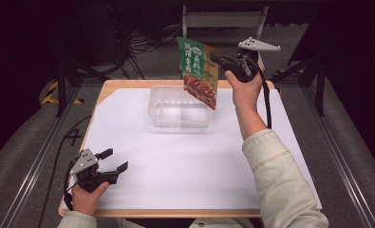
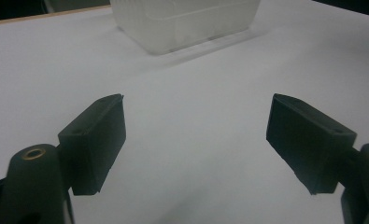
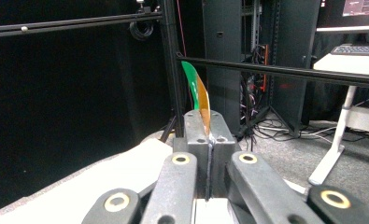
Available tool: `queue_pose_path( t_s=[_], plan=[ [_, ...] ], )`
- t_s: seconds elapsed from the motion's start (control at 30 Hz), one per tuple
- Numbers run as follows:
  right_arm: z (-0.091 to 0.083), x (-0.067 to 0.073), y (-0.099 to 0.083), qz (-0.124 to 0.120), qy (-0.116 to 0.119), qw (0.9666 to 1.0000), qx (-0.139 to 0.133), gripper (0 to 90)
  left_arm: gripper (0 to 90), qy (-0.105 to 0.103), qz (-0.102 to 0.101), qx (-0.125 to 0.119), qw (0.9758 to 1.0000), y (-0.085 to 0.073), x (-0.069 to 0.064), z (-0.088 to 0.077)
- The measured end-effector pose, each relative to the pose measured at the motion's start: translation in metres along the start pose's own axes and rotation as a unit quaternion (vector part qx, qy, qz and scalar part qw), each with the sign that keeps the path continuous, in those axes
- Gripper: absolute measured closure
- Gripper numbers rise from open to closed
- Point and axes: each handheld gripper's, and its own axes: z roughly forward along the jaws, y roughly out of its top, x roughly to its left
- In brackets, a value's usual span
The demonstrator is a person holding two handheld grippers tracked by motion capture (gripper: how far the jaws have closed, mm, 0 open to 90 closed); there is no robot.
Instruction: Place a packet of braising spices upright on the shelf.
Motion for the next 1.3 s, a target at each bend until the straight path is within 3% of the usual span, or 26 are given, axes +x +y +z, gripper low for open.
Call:
queue_pose_path(
  t_s=[0.8,1.3],
  plan=[
    [0.007,0.003,-0.011,0.018,-0.016,0.9997,0.001,90.0,20.4,-0.003,0.001,0.003,1.0000,0.000,-0.001,0.001],
    [0.016,0.000,-0.030,0.041,-0.012,0.9991,0.000,90.0,20.4,-0.004,-0.001,0.004,1.0000,0.000,0.000,0.001]
  ],
)
